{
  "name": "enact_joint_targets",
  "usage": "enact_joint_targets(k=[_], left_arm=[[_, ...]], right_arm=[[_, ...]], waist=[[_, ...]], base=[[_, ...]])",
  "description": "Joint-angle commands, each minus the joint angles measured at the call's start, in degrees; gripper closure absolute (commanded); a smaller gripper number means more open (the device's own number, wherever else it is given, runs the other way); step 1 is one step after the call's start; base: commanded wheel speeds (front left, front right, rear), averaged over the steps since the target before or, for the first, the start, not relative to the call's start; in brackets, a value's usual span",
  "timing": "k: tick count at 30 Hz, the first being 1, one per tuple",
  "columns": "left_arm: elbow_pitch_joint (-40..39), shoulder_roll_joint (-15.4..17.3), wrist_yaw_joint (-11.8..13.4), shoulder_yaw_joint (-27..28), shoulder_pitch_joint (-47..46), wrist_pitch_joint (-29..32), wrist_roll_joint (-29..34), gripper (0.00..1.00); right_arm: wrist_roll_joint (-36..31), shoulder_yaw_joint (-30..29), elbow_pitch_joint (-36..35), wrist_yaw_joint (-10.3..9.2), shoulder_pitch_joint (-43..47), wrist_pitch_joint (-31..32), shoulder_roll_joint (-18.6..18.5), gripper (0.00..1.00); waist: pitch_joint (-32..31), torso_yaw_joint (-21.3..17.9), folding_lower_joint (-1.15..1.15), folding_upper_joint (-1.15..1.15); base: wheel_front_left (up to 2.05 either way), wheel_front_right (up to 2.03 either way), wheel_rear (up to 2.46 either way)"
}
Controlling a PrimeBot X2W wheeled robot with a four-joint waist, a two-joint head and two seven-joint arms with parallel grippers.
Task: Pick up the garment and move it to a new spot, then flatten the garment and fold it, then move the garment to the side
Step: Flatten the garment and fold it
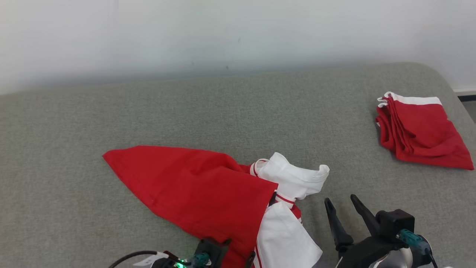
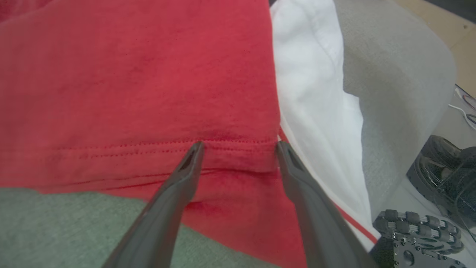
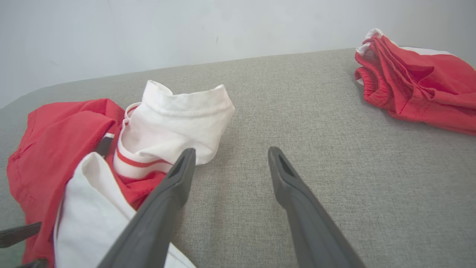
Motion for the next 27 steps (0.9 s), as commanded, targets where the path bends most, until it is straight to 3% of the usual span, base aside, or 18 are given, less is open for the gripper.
enact_joint_targets(k=[1,2,4,8,11,15,20,27], left_arm=[[0.65,-0.22,-0.15,-0.41,-1.28,0.07,0.32,0.14],[0.99,-0.24,-0.14,-0.62,-1.56,-0.06,0.50,0.60],[2.12,-0.55,-0.43,-0.96,-1.74,-0.21,0.16,1.00],[3.56,-0.70,-0.67,-0.98,-2.48,-1.14,-0.44,1.00],[3.38,-0.16,1.12,1.28,-3.74,-3.30,-0.85,1.00],[1.62,2.10,5.45,6.14,-5.78,-7.57,-0.38,1.00],[-1.92,6.71,12.20,13.51,-6.70,-8.52,-1.05,1.00],[-10.93,11.08,20.40,21.09,3.89,-7.41,-3.46,1.00]], right_arm=[[0.45,0.08,0.17,-0.14,-0.30,-0.54,0.13,0.00],[0.46,0.05,0.45,-0.14,-0.32,-0.69,0.14,0.00],[0.43,-0.04,0.77,-0.14,-0.65,-0.96,0.19,0.00],[0.30,-0.24,1.56,-0.14,-1.11,-1.40,0.32,0.00],[-0.01,-0.43,1.85,-0.14,-1.50,-1.42,0.51,0.00],[-0.23,-0.71,2.00,-0.14,-1.33,-1.48,0.68,0.00],[-0.20,-0.55,2.26,-0.14,-1.22,-1.69,0.79,0.00],[-0.58,-1.14,1.09,-0.14,-0.77,-0.90,0.39,0.00]], waist=[[0.66,-0.66,0.00,0.00],[0.79,-0.80,0.00,0.00],[0.99,-1.01,0.00,0.00],[1.10,-1.12,0.00,0.00],[0.99,-0.91,0.00,0.00],[0.55,-0.19,0.00,0.00],[-0.03,0.39,0.00,0.00],[1.07,0.98,0.00,0.00]], base=[[0.00,0.00,0.00],[0.00,0.00,0.00],[0.00,0.00,0.00],[0.00,0.00,0.00],[0.00,0.00,0.00],[0.00,0.00,0.00],[0.00,0.00,0.00],[0.00,0.00,0.00]])
